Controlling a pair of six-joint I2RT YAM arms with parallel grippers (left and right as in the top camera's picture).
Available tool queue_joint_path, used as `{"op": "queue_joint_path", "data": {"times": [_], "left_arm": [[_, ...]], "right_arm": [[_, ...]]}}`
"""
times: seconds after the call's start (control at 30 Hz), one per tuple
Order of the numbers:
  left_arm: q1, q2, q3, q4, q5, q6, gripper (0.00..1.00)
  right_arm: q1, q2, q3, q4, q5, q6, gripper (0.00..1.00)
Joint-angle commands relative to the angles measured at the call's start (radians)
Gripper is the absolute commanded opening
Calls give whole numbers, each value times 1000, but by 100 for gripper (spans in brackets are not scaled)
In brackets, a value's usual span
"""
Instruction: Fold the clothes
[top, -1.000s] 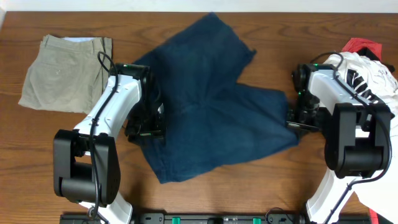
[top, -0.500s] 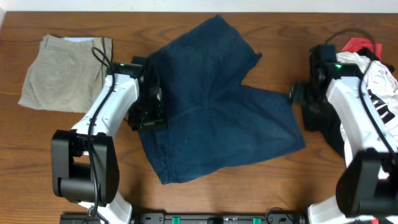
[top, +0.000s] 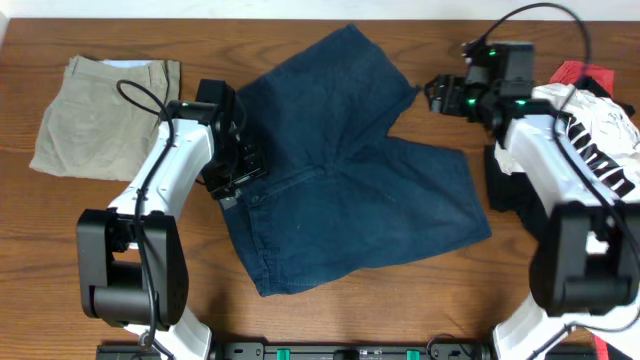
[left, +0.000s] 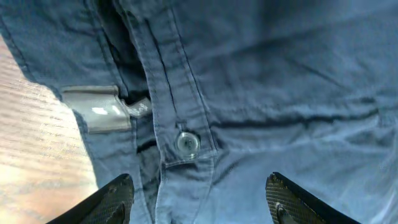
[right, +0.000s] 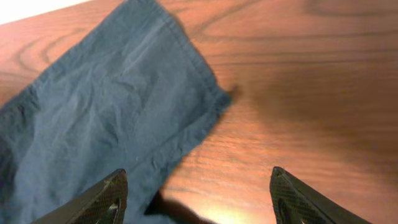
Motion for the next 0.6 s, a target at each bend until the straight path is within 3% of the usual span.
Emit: {"op": "queue_joint_path", "data": {"times": [0.0,0.27,0.57], "left_arm": [[3,-1,-53,30,-28,-65,70],[3,-1,-167,177,-7,-104,70],[2,-1,-240,262,34,-103,70]], "right_arm": [[23,76,-2,59,-24,16,70],[37,221,-2,260,-24,152,63],[61,302,-2,322,-24,208,53]]}}
